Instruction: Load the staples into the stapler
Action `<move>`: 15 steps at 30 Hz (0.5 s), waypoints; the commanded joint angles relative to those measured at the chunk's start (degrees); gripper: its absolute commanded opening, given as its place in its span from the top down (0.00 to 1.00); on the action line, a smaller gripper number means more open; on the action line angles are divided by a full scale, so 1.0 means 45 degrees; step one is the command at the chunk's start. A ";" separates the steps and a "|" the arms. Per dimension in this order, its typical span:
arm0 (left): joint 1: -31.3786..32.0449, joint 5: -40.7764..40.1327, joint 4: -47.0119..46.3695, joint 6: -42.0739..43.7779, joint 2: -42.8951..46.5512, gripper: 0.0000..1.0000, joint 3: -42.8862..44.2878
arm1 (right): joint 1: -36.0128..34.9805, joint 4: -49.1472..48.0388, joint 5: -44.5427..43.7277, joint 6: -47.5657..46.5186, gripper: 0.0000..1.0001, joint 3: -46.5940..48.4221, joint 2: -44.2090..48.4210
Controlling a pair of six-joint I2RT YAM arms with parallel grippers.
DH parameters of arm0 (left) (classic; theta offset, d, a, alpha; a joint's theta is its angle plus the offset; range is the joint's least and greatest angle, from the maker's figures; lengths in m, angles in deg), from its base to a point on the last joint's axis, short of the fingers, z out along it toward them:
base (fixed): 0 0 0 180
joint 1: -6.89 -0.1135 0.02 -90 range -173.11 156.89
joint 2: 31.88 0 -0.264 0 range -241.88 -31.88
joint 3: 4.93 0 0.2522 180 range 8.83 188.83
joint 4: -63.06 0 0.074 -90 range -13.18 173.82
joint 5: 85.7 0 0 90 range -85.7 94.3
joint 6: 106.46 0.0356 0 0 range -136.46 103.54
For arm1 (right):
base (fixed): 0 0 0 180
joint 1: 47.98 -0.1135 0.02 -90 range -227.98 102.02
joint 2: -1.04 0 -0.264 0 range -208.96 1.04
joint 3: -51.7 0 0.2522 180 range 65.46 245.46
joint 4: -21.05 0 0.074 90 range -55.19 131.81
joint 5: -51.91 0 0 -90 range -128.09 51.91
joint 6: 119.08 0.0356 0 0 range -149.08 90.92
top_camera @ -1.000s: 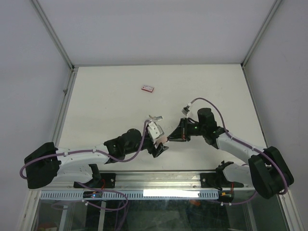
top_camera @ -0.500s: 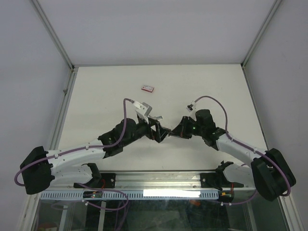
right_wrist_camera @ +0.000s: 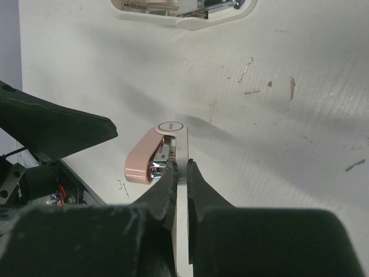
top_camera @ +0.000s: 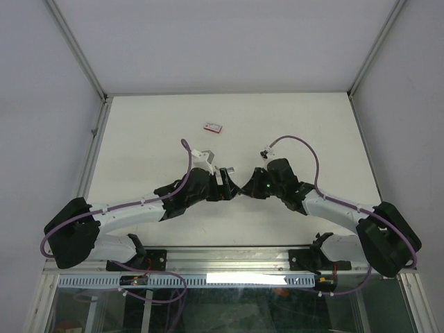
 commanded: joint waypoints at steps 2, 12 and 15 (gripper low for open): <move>-0.0166 -0.0596 0.0207 -0.0760 -0.0377 0.18 0.0479 | -0.0307 -0.0482 -0.1023 -0.0329 1.00 0.0590 -0.0117; -0.0223 -0.0471 0.0106 -0.0740 -0.1372 0.18 0.0737 | -0.0816 -0.0355 -0.1444 -0.0492 1.00 0.0867 -0.0562; -0.0330 -0.0395 -0.0093 -0.0807 -0.1558 0.18 0.0685 | -0.0928 -0.0345 -0.1575 -0.0498 1.00 0.0833 -0.0546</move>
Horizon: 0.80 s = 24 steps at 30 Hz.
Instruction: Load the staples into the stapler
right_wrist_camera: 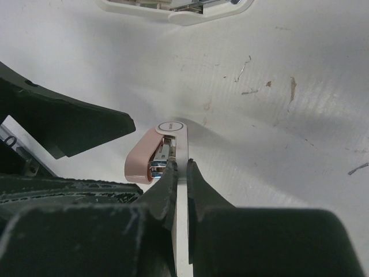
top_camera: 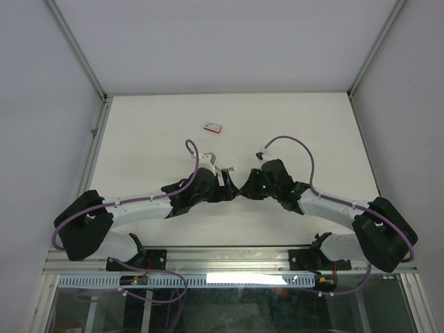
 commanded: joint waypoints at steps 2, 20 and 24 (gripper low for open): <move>-0.0284 -0.0038 -0.0636 -0.0272 -0.0210 0.20 0.0412 | -0.0217 -0.0414 -0.0628 -0.0241 1.00 0.0509 0.0094; -0.0329 0.0408 -0.0697 -0.0045 -0.1346 0.33 0.0795 | -0.0491 -0.0135 -0.1092 -0.0319 1.00 0.0644 0.0068; -0.0320 0.0515 -0.0696 0.0003 -0.1497 0.31 0.0803 | -0.0513 -0.0049 -0.1226 -0.0319 1.00 0.0629 0.0067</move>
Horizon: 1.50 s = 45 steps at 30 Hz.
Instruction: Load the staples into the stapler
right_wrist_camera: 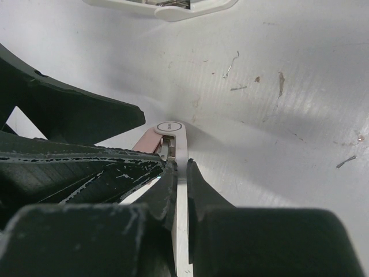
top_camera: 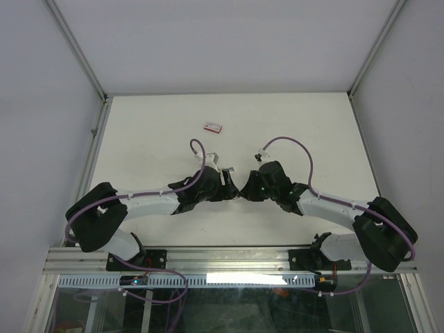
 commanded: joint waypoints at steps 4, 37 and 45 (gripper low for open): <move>-0.0100 0.0432 -0.0314 0.0131 -0.0159 0.31 0.0393 | -0.0103 -0.0354 -0.0597 -0.0100 1.00 0.0604 0.0072; -0.0401 0.0348 0.0448 0.1903 0.0684 0.34 -0.0455 | -0.0085 0.0715 -0.1921 0.0193 1.00 0.0537 0.0131; -0.0592 0.0204 0.0648 0.2059 0.1068 0.34 -0.0647 | -0.0054 0.0775 -0.1999 0.0134 1.00 0.0536 0.0097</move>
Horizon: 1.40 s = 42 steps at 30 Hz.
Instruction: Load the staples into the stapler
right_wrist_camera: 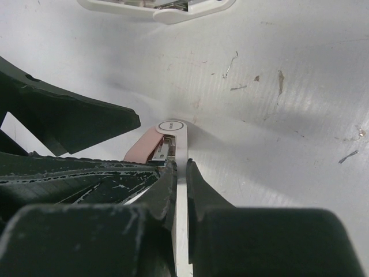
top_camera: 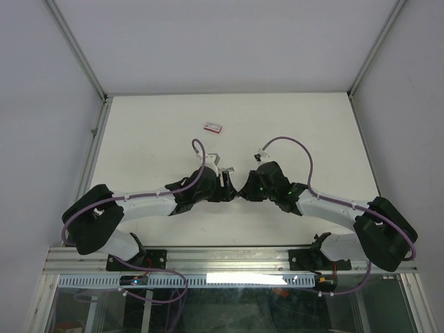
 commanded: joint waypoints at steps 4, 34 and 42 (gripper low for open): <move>-0.0478 -0.0377 0.0814 0.0687 0.0945 0.35 -0.0546 | 0.0169 0.0373 -0.1284 -0.0245 1.00 0.0396 -0.0003; -0.0123 0.1152 0.0249 0.2630 -0.0918 0.32 0.2020 | 0.0204 0.0444 -0.1138 -0.0330 1.00 0.0526 -0.0048; 0.0376 -0.0151 0.1473 0.2760 -0.1376 0.32 0.2264 | 0.0208 0.0453 -0.1212 -0.0362 1.00 0.0578 -0.0129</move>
